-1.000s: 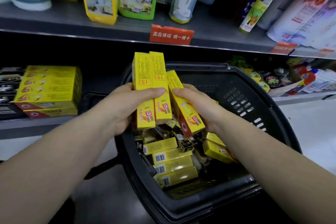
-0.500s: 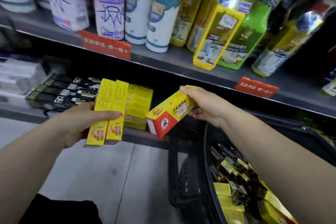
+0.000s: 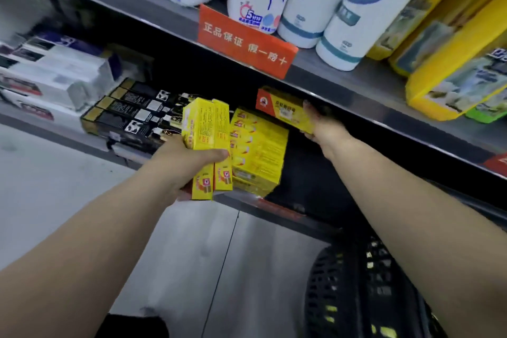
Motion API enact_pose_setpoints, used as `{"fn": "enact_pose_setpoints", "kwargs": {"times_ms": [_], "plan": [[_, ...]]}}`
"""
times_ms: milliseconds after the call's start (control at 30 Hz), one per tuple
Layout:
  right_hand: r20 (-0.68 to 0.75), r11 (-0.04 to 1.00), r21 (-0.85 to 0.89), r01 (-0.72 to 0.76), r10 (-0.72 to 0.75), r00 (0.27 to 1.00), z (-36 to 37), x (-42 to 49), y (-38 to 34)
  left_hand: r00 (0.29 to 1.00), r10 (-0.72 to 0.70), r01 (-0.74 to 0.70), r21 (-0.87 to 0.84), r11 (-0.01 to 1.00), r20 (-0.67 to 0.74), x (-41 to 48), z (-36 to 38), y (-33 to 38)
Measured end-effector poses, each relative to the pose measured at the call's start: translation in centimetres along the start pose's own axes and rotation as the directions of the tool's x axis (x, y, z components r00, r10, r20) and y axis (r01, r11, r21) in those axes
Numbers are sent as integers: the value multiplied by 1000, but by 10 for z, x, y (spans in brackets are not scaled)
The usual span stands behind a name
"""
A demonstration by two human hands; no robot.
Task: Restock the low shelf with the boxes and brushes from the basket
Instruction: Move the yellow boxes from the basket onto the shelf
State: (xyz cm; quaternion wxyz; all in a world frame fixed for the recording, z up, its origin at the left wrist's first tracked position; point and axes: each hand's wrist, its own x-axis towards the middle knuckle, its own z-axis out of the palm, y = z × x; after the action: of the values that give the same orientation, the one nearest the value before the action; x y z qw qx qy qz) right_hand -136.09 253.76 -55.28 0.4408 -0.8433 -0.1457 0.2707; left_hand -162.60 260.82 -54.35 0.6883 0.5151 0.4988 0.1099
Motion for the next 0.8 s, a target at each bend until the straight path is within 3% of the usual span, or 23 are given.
{"fn": "enact_pose_setpoints", "kwargs": {"times_ms": [100,233,533,700,800], "plan": [[-41,977,-184,105,-114,993,14,28,-1,1000,-5,5,-22,1000,24,14,8,1],[24,965,-176,196,-195,980,30,58,11,999,-9,11,-60,998,33,30,13,3],[289,924,-325,202,-106,952,39,82,39,998,-61,59,-116,992,-12,50,18,3],[343,913,-365,182,-50,938,41,73,36,996,-76,79,-90,993,36,53,19,1],[328,787,-576,223,-27,944,45,61,28,995,-89,91,-58,994,46,53,20,1]]}}
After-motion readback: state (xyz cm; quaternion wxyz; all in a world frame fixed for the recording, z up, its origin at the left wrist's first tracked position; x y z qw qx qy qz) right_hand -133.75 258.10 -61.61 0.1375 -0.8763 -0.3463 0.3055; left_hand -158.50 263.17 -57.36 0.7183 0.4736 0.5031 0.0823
